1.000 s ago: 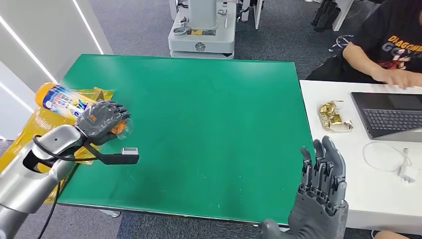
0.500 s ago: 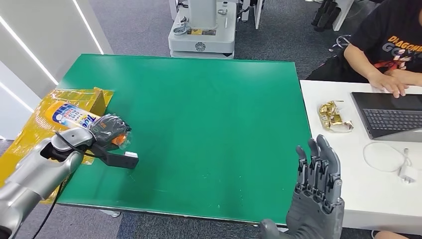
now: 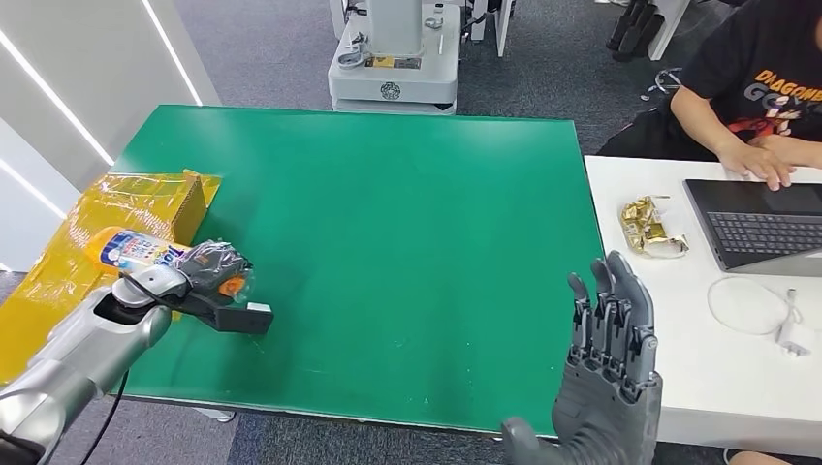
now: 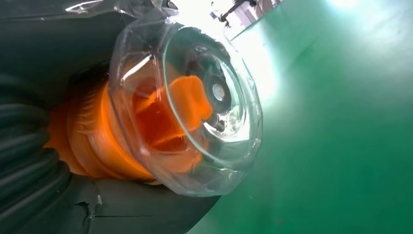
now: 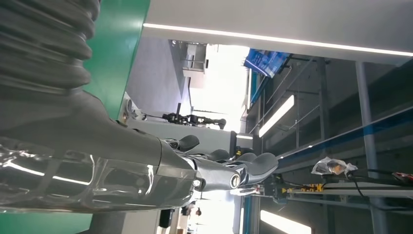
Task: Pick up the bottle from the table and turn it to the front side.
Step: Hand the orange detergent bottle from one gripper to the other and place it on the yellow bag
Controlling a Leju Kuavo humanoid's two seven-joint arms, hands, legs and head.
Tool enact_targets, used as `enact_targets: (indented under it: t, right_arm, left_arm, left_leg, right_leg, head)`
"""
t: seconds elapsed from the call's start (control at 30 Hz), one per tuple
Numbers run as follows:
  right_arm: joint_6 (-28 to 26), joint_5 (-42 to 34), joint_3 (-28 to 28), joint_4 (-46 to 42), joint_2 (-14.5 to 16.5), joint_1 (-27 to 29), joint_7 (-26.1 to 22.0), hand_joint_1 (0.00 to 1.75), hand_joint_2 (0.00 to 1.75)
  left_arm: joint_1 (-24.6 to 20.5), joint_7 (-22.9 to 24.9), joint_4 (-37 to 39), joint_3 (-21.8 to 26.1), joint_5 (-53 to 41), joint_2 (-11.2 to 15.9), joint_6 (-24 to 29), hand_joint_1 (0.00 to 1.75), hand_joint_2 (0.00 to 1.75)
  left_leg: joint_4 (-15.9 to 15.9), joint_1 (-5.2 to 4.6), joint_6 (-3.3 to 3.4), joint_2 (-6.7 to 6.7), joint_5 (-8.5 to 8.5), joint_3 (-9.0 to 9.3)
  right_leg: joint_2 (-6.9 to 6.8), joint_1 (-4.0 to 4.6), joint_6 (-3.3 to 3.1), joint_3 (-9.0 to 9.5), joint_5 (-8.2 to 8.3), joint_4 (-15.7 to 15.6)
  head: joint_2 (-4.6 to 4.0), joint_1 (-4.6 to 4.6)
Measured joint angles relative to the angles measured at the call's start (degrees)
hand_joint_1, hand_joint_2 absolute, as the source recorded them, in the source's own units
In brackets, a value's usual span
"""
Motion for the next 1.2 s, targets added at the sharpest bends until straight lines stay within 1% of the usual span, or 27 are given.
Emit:
enact_targets:
  t: [0.3,0.6,0.63,0.67,0.73,0.77,0.8,1.2]
  right_arm:
    - [0.0,-0.1,0.2,1.1,0.0,-0.7,0.0,0.00,1.75]
    - [-0.2,-0.6,1.1,2.1,-0.1,-2.2,0.4,0.00,1.75]
    - [-0.2,-0.7,1.2,2.2,-0.1,-2.4,0.4,0.00,1.75]
    - [-0.2,-0.7,1.3,2.3,-0.2,-2.5,0.4,0.00,1.75]
    - [-0.3,-0.9,1.4,2.5,-0.2,-2.9,0.4,0.00,1.75]
    - [-0.3,-1.0,1.5,2.5,-0.3,-3.1,0.4,0.00,1.75]
    - [-0.4,-1.0,1.6,2.6,-0.4,-3.2,0.4,0.00,1.75]
    - [-1.2,-1.5,2.2,2.8,-1.0,-3.3,0.3,0.00,1.75]
  left_arm:
    - [0.1,0.3,2.0,0.0,-0.1,-1.2,0.2,1.75,1.75]
    - [0.5,1.0,3.8,0.4,-1.9,-4.1,1.5,1.75,1.75]
    - [0.8,1.0,3.8,0.5,-2.0,-4.2,1.7,1.62,1.75]
    - [1.0,1.0,3.8,0.6,-2.0,-4.3,1.8,1.34,1.75]
    - [1.4,1.1,3.8,1.0,-2.1,-4.4,1.9,0.47,1.75]
    - [1.5,1.2,3.8,1.2,-2.2,-4.5,2.0,0.15,1.75]
    - [1.7,1.3,3.8,1.5,-2.2,-4.6,2.0,0.00,1.75]
    - [2.4,2.8,3.3,3.7,-2.8,-5.1,2.0,0.00,1.75]
  left_leg:
    - [0.0,0.00,0.00,0.00,0.00,0.00]
    - [0.0,0.00,0.00,0.01,0.00,0.00]
    - [0.0,0.00,0.00,0.01,0.00,0.00]
    - [0.0,0.00,0.00,0.00,0.00,0.00]
    - [0.0,0.00,0.00,-0.02,0.00,0.00]
    - [0.0,0.00,0.00,-0.02,0.00,0.00]
    - [0.0,0.00,0.00,-0.02,0.00,0.00]
    - [0.0,-0.01,-0.01,0.02,0.00,0.14]
  right_leg:
    - [0.00,0.00,0.00,-0.01,0.00,0.0]
    - [0.00,0.00,0.02,0.01,0.02,0.0]
    - [0.00,0.00,0.02,0.01,0.02,0.0]
    - [0.00,0.00,0.02,0.01,0.02,0.0]
    - [-0.01,0.00,0.02,0.01,0.01,0.0]
    - [-0.02,0.00,0.01,0.01,0.01,0.0]
    - [-0.02,0.00,0.01,0.01,0.01,0.0]
    - [-0.01,0.00,-0.02,0.12,0.04,0.0]
  head:
    - [0.00,-0.01]
    - [0.00,0.00]
    - [0.00,0.00]
    - [0.00,0.00]
    - [0.00,-0.01]
    - [0.00,-0.01]
    - [0.00,-0.01]
    - [0.00,-0.01]
